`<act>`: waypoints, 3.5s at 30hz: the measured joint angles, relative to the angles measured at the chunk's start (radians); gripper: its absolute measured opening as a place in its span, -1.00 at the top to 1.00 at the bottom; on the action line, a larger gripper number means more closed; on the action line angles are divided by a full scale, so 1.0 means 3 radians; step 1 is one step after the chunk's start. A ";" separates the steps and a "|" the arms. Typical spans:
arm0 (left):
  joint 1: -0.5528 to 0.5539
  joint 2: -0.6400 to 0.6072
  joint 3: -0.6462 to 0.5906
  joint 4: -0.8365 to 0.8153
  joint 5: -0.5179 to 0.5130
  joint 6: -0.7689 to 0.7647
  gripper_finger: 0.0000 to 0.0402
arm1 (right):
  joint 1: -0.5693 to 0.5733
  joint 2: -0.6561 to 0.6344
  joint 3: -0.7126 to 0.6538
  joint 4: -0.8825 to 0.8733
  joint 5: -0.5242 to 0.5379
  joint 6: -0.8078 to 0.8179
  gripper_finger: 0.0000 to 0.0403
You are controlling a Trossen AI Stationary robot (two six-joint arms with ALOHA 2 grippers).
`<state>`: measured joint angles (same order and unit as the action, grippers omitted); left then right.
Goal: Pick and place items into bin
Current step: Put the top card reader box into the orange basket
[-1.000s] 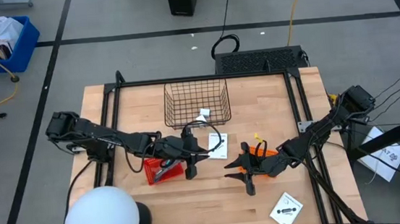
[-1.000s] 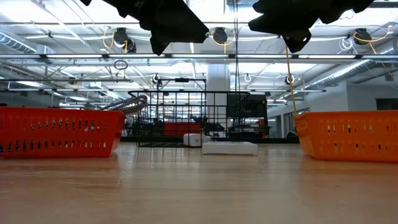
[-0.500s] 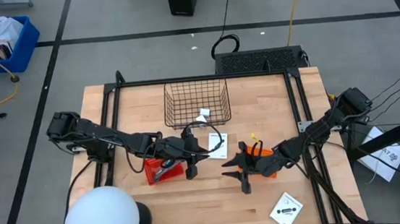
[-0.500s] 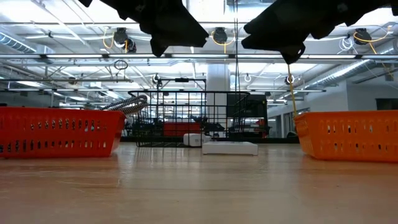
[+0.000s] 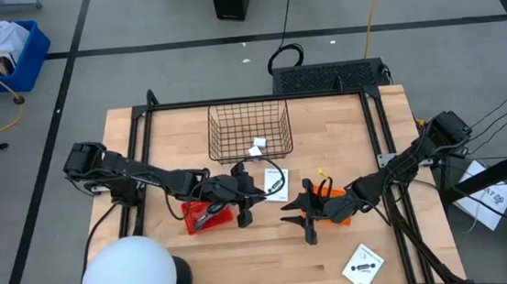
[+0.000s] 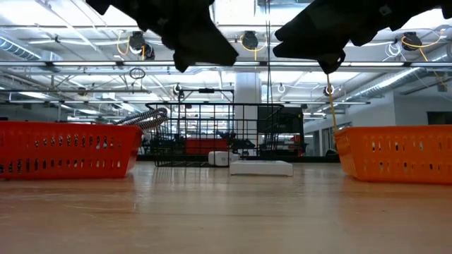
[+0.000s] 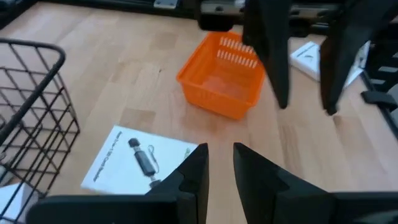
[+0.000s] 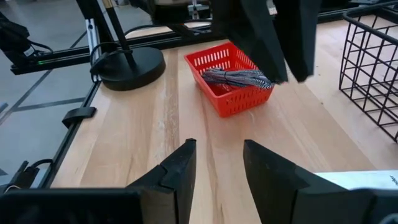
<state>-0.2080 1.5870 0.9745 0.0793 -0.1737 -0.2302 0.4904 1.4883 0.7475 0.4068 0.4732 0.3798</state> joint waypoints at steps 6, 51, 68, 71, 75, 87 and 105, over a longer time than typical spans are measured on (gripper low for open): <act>-0.0005 0.0044 -0.0001 0.0079 0.0038 0.0025 0.62 | 0.0004 0.0000 0.0000 -0.0010 -0.0006 -0.0084 0.49; -0.0036 0.0103 0.0002 0.0328 0.0400 0.0144 0.93 | 0.0112 -0.0139 0.0000 -0.0536 0.0530 0.0299 1.00; -0.0035 0.0102 0.0002 0.0325 -0.0145 0.0130 0.97 | -0.0557 0.0071 0.0006 -0.0621 0.0293 0.0377 1.00; -0.0035 0.0102 0.0002 0.0324 -0.0125 0.0130 0.90 | -0.0701 0.0198 0.0103 -0.0744 0.0127 0.0372 1.00; -0.0035 0.0102 0.0002 0.0328 -0.0125 0.0132 0.85 | -0.0811 0.0363 0.0277 -0.0953 -0.0024 0.0330 1.00; -0.0035 0.0102 0.0002 0.0219 -0.0118 0.0064 0.85 | -0.1026 0.1001 0.0834 -0.1583 -0.0510 0.0509 1.00; -0.0114 0.0100 0.0002 -0.0131 0.0443 -0.0238 0.85 | -0.0731 0.1155 0.1006 -0.1823 -0.0804 0.0800 1.00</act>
<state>-0.2422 1.6169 0.9752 0.0399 -0.0408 -0.3016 0.2710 1.8347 1.0492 -0.1399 0.2322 0.6199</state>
